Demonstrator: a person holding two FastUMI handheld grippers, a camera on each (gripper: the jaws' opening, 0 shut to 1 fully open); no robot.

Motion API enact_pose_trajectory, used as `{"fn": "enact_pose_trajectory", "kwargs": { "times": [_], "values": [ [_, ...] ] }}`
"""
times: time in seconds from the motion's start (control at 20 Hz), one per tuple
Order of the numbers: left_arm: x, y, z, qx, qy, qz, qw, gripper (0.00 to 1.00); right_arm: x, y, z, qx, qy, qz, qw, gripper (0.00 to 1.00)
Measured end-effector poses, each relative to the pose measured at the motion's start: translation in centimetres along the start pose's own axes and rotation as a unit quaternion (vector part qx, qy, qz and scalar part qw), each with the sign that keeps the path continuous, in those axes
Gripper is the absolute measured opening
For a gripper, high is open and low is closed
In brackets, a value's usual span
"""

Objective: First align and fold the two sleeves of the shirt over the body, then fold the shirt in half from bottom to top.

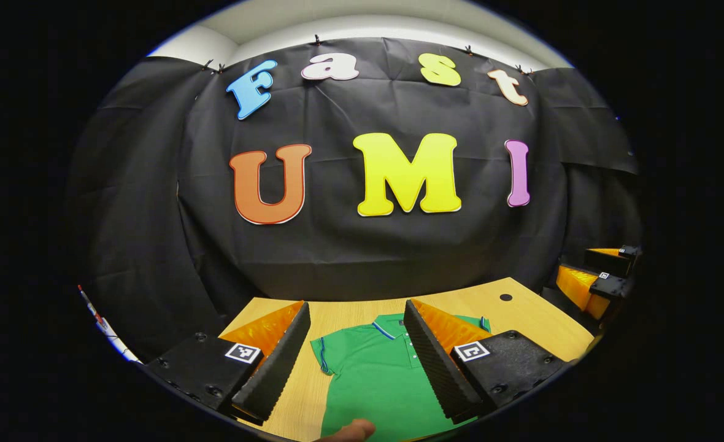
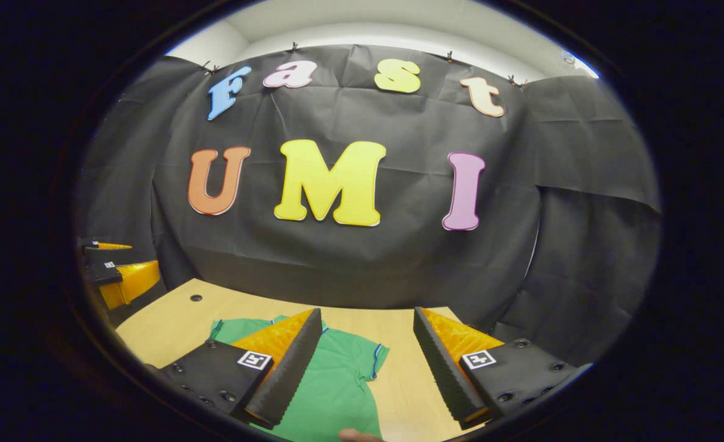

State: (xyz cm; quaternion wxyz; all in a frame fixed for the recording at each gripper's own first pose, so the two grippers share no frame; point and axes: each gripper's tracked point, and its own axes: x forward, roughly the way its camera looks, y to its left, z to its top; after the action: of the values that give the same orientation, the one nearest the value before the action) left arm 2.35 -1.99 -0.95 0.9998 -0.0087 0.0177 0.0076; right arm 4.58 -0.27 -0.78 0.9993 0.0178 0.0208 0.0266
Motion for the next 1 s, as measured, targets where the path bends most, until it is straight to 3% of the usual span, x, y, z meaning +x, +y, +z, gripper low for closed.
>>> {"fn": "enact_pose_trajectory", "kwargs": {
  "times": [0.45, 0.6, 0.65, 0.7, 1.0],
  "values": [
    [1.0, -0.5, -0.4, -0.003, 0.01, 0.008, 1.0, 0.98, 3.5, -0.3, -3.1, -0.012, 0.035, 0.01, 0.999, 0.96],
    [1.0, -0.7, -0.6, 0.002, 0.014, 0.01, 1.0, 0.98, 6.0, -1.1, -6.4, -0.013, 0.065, 0.005, 0.998, 0.96],
    [1.0, -0.7, -0.5, 0.004, 0.015, 0.011, 1.0, 0.98, 7.1, -1.3, -7.5, -0.015, 0.077, 0.004, 0.997, 0.92],
    [0.9, -0.8, -0.6, 0.004, 0.015, 0.013, 1.0, 0.98, 8.2, -1.4, -8.8, -0.015, 0.09, 0.003, 0.996, 0.96],
    [1.1, -1.8, -0.3, 0.005, 0.027, 0.029, 0.999, 0.99, 14.7, -1.9, -16.7, -0.003, 0.171, -0.002, 0.985, 0.97]
  ]
}}
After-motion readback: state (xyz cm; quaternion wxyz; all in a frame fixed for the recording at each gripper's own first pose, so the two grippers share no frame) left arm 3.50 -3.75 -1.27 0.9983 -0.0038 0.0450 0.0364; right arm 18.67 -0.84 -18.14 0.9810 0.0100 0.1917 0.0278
